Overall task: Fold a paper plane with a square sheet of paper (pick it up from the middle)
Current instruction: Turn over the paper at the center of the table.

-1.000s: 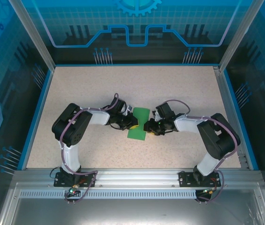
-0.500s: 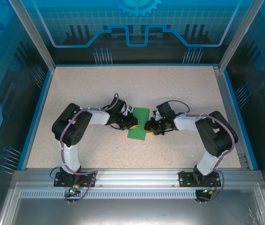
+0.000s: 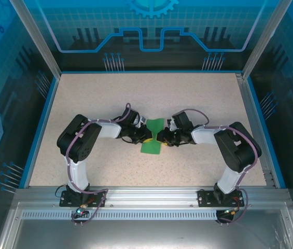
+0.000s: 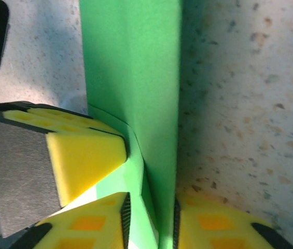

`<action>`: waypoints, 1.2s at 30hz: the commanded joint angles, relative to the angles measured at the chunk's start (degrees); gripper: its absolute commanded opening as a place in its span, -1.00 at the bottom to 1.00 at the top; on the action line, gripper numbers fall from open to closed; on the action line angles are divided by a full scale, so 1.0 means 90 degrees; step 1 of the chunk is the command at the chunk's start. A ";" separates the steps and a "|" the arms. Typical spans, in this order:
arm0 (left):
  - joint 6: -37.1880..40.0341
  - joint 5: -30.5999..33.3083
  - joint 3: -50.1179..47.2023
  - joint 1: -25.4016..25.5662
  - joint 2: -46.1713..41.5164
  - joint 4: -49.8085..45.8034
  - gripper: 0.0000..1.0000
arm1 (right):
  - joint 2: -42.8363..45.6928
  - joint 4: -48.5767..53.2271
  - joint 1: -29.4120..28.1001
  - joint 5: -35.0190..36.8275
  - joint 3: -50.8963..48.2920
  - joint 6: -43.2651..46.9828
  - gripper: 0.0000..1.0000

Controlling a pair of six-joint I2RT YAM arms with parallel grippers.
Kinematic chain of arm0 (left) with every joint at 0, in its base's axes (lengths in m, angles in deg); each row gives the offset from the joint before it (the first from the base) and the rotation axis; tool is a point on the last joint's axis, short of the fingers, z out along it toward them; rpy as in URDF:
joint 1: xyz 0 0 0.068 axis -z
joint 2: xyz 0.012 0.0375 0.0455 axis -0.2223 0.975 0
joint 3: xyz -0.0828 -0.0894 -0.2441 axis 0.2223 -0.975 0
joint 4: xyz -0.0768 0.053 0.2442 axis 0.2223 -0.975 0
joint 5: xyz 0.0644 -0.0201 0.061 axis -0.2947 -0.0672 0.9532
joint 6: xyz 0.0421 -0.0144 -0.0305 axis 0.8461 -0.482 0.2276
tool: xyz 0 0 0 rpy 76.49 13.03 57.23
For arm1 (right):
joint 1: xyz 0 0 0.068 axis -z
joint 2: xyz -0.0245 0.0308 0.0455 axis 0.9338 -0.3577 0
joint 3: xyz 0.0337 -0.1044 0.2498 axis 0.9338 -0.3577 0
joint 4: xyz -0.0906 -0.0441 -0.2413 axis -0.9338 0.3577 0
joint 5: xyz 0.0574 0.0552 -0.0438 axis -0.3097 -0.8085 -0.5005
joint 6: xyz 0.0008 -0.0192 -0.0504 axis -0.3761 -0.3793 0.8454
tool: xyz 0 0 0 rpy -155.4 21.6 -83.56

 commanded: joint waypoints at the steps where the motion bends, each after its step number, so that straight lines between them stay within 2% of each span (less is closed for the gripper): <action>1: -0.0127 0.0249 -0.0113 -0.0072 -0.0169 -0.0336 -0.74 | -0.0142 -0.0287 -0.0040 -0.0218 -0.0142 0.0075 -0.52; 9: -0.0283 0.0426 -0.0300 -0.0089 -0.0866 -0.0109 -0.60 | 0.0197 -0.0037 0.0009 -0.0242 -0.0056 0.0395 -0.83; 13: -0.0157 0.1066 -0.0475 -0.0191 -0.1640 -0.0561 -0.51 | 0.0837 0.1067 0.0098 0.0066 0.0312 0.0983 -0.87; 18: 0.0129 0.2072 -0.0661 -0.0421 -0.2452 -0.1525 -0.43 | 0.1585 0.4470 0.0078 0.2011 0.1743 0.2316 -0.88; 21: 0.0174 0.2483 -0.0810 -0.0594 -0.2757 -0.1832 -0.41 | 0.1658 0.6203 -0.0122 0.3628 0.2797 0.2785 -0.86; 26: -0.0078 0.2993 -0.1076 -0.0829 -0.3079 -0.2023 -0.39 | 0.0748 0.8930 -0.0849 0.6511 0.4633 0.2596 -0.90; 28: -0.0134 0.3233 -0.1097 -0.0872 -0.3157 -0.2170 -0.38 | 0.0358 0.9482 -0.1141 0.7180 0.5055 0.2360 -0.90; 31: -0.0236 0.3547 -0.1159 -0.0937 -0.3303 -0.2392 -0.37 | -0.0272 0.9721 -0.1448 0.7214 0.5413 0.2156 -0.88; 36: -0.0449 0.3995 -0.1435 -0.1029 -0.3754 -0.2508 -0.26 | -0.1523 0.9532 -0.1982 0.6610 0.5899 0.1970 -0.85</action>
